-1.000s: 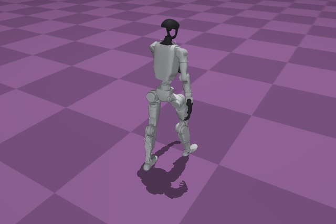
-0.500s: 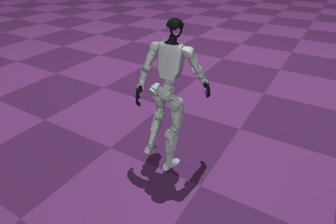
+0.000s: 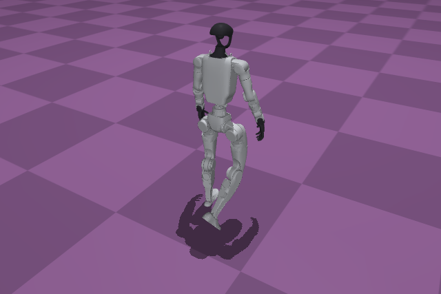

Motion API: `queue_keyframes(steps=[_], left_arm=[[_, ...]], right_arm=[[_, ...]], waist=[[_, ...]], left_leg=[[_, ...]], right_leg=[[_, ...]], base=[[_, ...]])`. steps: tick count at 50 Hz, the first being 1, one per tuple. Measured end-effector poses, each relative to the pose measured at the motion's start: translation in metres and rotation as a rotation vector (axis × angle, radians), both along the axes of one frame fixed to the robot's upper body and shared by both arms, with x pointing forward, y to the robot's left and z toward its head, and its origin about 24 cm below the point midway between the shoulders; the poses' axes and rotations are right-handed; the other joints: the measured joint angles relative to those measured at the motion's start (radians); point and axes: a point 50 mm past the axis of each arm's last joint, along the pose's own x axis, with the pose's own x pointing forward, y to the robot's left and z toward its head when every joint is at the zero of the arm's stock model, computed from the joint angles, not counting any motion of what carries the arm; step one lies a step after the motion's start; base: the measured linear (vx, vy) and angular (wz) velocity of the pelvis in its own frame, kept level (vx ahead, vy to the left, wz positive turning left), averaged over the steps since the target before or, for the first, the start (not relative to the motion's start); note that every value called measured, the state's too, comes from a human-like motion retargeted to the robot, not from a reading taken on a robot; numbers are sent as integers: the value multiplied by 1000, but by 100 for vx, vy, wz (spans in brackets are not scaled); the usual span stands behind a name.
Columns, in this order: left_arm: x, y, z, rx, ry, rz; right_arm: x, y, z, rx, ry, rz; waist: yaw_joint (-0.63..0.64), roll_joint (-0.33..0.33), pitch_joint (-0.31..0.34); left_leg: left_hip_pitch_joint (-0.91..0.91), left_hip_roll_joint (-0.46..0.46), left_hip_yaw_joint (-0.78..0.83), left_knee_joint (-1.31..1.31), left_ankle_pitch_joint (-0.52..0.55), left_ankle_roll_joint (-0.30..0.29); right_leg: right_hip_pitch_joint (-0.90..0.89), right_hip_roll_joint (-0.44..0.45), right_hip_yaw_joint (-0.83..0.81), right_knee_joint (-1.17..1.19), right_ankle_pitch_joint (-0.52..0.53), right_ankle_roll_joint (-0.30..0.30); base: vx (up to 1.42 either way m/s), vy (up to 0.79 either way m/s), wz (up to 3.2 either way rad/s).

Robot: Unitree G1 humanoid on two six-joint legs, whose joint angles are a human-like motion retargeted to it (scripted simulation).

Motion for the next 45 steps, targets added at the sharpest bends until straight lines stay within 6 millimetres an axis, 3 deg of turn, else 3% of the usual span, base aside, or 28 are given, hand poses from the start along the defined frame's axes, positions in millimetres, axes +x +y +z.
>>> queue_keyframes(steps=[5,10,16,20,23,27,31,34,37,40,42,45], left_arm=[[105,-2,56,-16,-322,61],[175,-10,122,-71,-625,30],[212,-23,179,-132,-861,-32],[214,-32,188,-130,-904,-81],[196,-37,163,-150,-834,-133],[142,-35,98,-158,-581,-181],[51,-21,28,-103,-211,-205],[-26,-8,-7,-34,68,-165],[-100,4,-21,28,315,-86],[-156,12,-22,71,485,32],[-180,16,-19,87,531,131],[-200,20,-16,87,527,267]], right_arm=[[-70,-23,-16,-5,197,-136],[-129,-47,-17,-24,329,-315],[-172,-64,-12,-114,449,-434],[-174,-59,-14,-137,523,-405],[-162,-53,-17,-128,520,-357],[-131,-42,-20,-129,461,-295],[-74,-29,-18,-115,304,-257],[-17,-21,-5,-122,121,-227],[41,-13,17,-124,-57,-182],[96,-5,49,-124,-222,-127],[128,1,74,-131,-335,-91],[167,8,114,-147,-518,-49]], waist=[[-112,18,11],[-220,38,41],[-324,-9,80],[-325,-43,100],[-282,-49,92],[-203,-89,90],[-153,-140,26],[-114,-149,-7],[-52,-164,-2],[20,-182,12],[71,-191,23],[150,-174,51]], left_leg=[[51,-9,-60,21,-41,8],[122,-11,-115,33,-79,-3],[233,-86,-190,33,-119,3],[308,-114,-216,30,-131,3],[330,-116,-205,69,-89,19],[303,-130,-142,263,38,80],[15,-124,-75,747,72,193],[-186,-96,-36,996,13,244],[-297,-88,10,1052,-49,260],[-363,-104,48,937,-49,239],[-372,-116,73,756,-8,209],[-311,-107,134,367,82,138]], right_leg=[[-229,-41,-46,211,-155,-43],[-298,-80,-129,-13,-221,-31],[-184,-128,-188,-714,-81,71],[-138,-138,-144,-904,3,167],[-98,-136,-120,-906,10,161],[-17,-157,-88,-872,-100,167],[-6,-197,-66,-849,-154,139],[-3,-192,-50,-843,-183,107],[23,-188,-19,-835,-210,82],[43,-189,19,-823,-231,65],[55,-186,46,-819,-244,63],[96,-153,90,-820,-263,67]], base=[[52,10,59],[51,2,65],[56,-10,73],[61,-19,19],[61,-23,-28],[64,-26,-48],[57,-22,-14],[52,-15,-20],[52,-10,-59],[51,-5,-73],[51,-1,-79],[54,5,-94]])
